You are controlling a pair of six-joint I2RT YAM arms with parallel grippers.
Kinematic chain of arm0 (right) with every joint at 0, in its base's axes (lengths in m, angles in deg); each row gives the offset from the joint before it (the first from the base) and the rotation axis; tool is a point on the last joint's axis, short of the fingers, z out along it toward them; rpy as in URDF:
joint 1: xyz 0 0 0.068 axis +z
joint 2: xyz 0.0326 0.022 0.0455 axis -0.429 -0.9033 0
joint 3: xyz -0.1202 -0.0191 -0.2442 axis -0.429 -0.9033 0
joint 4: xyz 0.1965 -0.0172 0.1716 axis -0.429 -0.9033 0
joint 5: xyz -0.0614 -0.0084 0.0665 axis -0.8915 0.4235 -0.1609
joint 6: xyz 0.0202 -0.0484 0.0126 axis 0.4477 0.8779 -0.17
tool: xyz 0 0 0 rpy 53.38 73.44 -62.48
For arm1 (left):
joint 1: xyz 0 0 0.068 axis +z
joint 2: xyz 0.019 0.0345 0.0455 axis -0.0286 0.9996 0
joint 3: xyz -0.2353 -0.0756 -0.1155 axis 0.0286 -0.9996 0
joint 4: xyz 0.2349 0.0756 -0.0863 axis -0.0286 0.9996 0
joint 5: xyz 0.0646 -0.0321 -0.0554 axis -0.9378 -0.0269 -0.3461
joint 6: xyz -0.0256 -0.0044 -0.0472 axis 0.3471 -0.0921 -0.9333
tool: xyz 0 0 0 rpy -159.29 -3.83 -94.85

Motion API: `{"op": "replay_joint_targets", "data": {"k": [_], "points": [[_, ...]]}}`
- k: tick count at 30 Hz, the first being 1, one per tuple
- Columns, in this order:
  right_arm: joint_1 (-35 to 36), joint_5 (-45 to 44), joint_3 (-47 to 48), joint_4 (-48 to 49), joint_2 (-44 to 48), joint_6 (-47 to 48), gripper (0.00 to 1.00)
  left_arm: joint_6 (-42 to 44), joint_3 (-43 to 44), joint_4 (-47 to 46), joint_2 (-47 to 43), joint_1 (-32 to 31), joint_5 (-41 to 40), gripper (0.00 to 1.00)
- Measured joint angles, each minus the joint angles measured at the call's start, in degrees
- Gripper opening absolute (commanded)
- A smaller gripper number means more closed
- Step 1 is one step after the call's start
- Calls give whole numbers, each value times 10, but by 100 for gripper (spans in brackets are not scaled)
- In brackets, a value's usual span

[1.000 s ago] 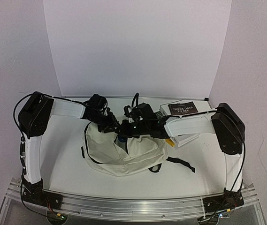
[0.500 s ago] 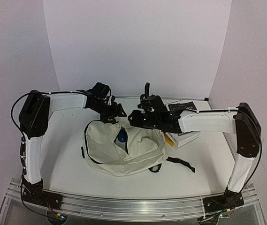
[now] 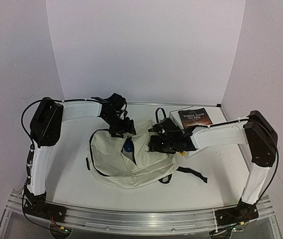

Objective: Pack the student bag
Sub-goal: Zip the student bag at the center of the board.

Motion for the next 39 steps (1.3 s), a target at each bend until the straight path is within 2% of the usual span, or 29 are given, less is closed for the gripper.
{"op": "replay_joint_targets", "data": {"k": [5, 7, 9, 11, 15, 19, 22, 24, 27, 29, 31, 39], "points": [[1, 14, -17, 11, 8, -7, 63, 1, -1, 5, 11, 4, -4, 24], [1, 20, -25, 17, 10, -9, 59, -2, -10, -1, 11, 6, -4, 13], [1, 24, -32, 21, 10, -13, 52, -5, -25, -17, 10, 8, -3, 5], [2, 25, -38, 24, 9, -19, 43, -10, -52, -44, 2, 8, -4, 0], [4, 19, -48, 28, 6, -35, 23, -29, -122, -86, -42, 5, -17, 0], [3, 5, -51, 30, -1, -45, 18, -58, -217, -120, -114, 0, -35, 0], [-1, -1, -49, 29, -12, -44, 18, -88, -281, -159, -162, 0, -34, 0], [-8, -1, -40, 28, -24, -38, 21, -115, -322, -194, -188, 0, -27, 0], [-16, 3, -20, 25, -31, -16, 34, -150, -378, -258, -215, 0, -21, 0], [-18, 10, -7, 25, -28, 7, 50, -168, -408, -290, -228, 0, -18, 0], [-17, 21, -1, 25, -13, 33, 55, -178, -423, -309, -235, 0, -18, 0], [27, 101, 45, 21, 59, 85, 54, -194, -455, -360, -260, 0, -17, 0]]}}
